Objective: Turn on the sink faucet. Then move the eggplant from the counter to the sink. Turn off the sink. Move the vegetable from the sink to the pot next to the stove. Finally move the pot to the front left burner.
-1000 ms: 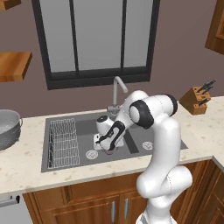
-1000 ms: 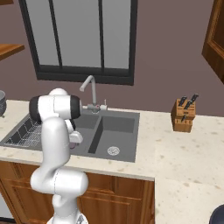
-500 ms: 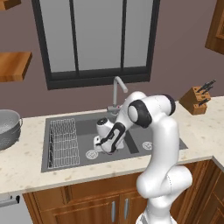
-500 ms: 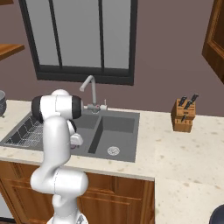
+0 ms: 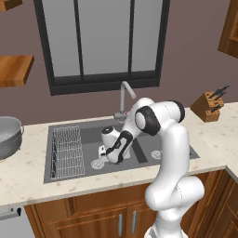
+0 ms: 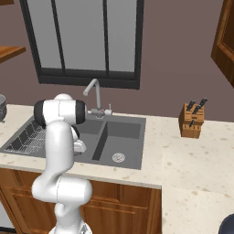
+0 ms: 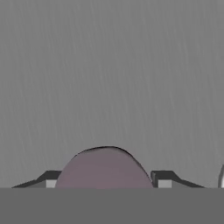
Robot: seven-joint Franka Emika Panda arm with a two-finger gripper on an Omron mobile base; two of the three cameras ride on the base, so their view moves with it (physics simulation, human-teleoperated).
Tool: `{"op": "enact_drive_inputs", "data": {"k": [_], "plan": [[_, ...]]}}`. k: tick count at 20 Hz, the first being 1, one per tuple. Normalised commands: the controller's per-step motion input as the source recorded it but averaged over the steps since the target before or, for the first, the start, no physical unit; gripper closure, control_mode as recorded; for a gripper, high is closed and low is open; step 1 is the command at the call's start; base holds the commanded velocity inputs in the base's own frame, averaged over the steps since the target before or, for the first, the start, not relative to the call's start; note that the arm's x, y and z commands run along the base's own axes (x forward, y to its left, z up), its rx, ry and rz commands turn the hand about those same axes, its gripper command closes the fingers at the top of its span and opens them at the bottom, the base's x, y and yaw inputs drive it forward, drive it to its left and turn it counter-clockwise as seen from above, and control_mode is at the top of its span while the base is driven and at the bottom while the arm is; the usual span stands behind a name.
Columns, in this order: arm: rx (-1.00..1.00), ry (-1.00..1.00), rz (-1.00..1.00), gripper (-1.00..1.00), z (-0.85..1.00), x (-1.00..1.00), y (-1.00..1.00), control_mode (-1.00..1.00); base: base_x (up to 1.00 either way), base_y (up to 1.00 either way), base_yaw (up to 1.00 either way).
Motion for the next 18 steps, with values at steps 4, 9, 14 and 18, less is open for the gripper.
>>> {"op": "enact_drive_inputs", "data": {"k": [4,9,14,18], "plan": [[0.0,0.0,0.0,1.0,0.0,0.0,0.0,-1.0,0.0,0.0,0.0],[0.0,-0.05,0.0,1.0,0.08,-0.03,0.0,-1.0,0.0,0.0,0.0],[0.0,-0.05,0.0,1.0,0.56,-0.07,0.0,-1.0,0.0,0.0,0.0],[0.0,-0.02,0.0,1.0,0.79,-0.03,0.0,-1.0,0.0,0.0,0.0]]}}
